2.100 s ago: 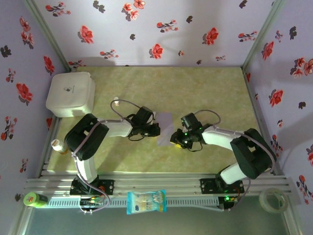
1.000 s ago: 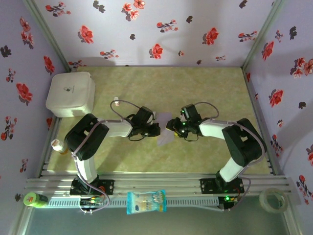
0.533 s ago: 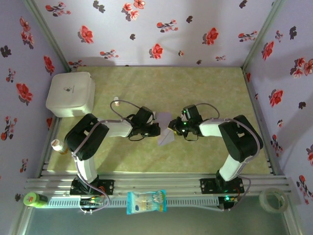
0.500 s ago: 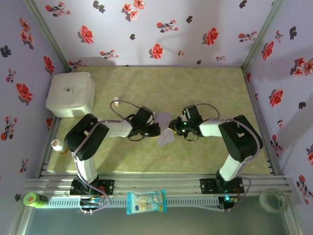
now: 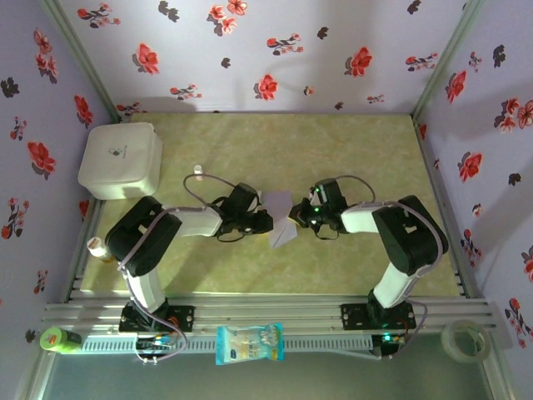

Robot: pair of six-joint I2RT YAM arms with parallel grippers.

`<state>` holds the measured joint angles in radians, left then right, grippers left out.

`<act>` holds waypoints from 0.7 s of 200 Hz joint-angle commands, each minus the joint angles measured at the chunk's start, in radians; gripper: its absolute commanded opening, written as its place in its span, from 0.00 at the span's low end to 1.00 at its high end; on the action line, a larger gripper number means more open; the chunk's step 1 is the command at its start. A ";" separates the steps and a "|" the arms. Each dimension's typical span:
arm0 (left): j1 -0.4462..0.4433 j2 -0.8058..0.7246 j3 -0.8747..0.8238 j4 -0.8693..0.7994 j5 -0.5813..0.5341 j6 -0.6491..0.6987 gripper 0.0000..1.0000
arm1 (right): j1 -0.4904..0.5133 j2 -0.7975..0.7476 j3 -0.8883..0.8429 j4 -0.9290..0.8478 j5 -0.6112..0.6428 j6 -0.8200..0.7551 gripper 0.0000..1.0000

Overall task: Fold a paper plane with a square sheet of paper (pick it up from the middle)
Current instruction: Turn over the paper at the center of the table.

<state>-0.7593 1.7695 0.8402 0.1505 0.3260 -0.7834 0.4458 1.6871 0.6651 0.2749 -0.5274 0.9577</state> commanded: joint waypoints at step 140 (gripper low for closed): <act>0.012 -0.576 -0.213 -0.165 -0.501 -0.019 0.27 | 0.241 -0.052 0.512 -1.139 1.129 -0.533 0.00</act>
<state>-0.7559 1.2610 0.6563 0.0406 -0.0368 -0.7830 0.6167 1.5253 1.1259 -0.7578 0.4252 0.4274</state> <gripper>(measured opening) 0.267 0.046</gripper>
